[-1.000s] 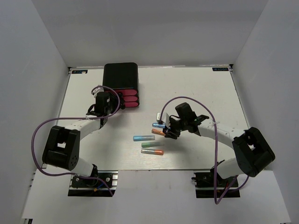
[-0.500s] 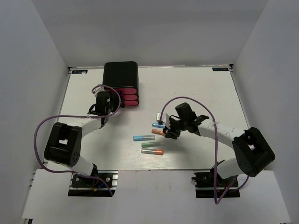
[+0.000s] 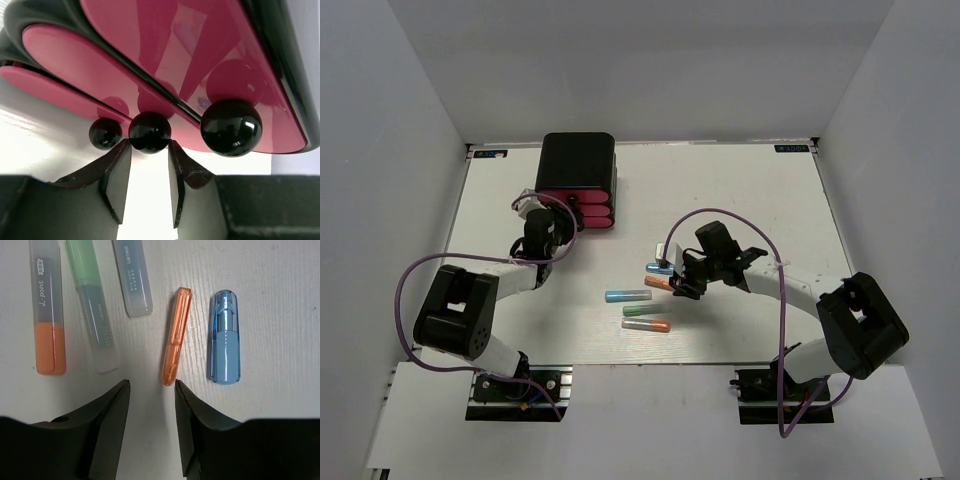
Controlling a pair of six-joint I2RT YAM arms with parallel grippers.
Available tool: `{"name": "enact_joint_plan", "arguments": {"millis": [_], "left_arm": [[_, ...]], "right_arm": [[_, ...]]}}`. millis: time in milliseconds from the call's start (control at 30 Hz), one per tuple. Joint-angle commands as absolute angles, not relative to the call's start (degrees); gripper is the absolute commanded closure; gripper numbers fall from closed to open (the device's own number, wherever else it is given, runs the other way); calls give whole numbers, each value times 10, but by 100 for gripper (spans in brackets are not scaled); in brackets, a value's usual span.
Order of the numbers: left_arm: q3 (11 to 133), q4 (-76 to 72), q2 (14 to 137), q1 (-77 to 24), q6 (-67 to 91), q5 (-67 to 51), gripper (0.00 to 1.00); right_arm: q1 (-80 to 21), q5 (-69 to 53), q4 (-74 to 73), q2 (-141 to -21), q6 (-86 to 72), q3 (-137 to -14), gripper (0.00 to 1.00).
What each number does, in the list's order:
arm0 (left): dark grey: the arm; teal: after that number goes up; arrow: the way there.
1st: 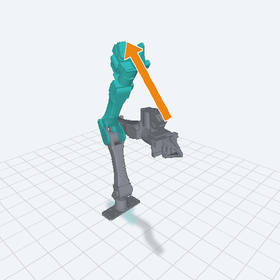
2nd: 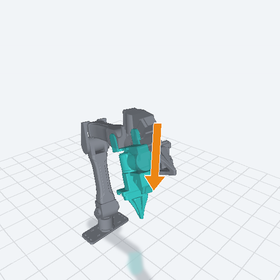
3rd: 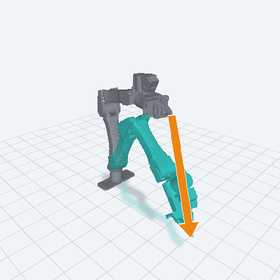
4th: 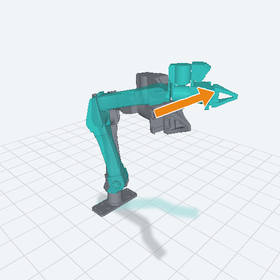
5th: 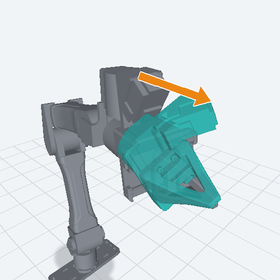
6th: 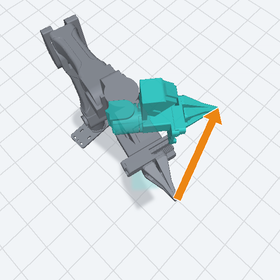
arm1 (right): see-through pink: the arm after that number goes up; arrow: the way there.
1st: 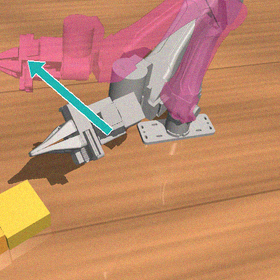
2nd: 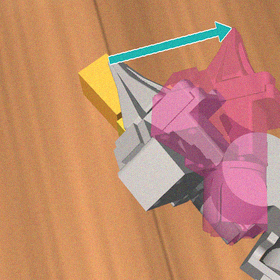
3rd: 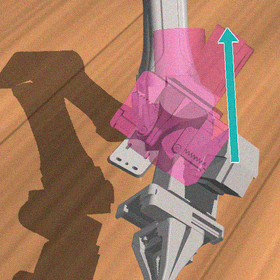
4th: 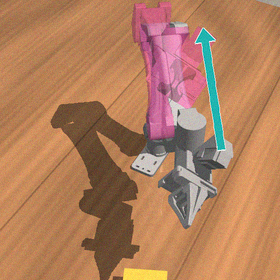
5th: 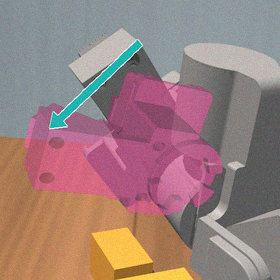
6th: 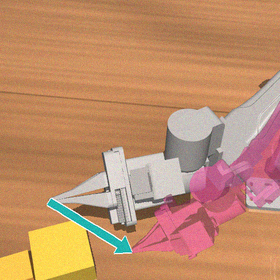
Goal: Sort the stationery into containers
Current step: Open the drawer
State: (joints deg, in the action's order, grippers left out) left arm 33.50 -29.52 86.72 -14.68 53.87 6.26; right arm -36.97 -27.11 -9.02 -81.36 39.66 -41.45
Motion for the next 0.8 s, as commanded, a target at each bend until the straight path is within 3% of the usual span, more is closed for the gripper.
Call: {"name": "enact_joint_plan", "arguments": {"millis": [0, 333, 700, 733, 767], "left_arm": [[307, -340, 856, -142, 540, 101, 58], [301, -356, 861, -148, 534, 76, 70], [171, -350, 743, -148, 519, 44, 72], [166, -350, 736, -148, 513, 44, 69], [166, -350, 730, -148, 513, 44, 57]], "right_arm": [[-367, -278, -82, -802, 404, -414, 53], [-369, -278, -83, -799, 406, -411, 53], [-368, -291, -78, -812, 428, -421, 51], [-368, -293, -78, -816, 427, -423, 51], [-368, -294, -78, -818, 427, -425, 50]]}}
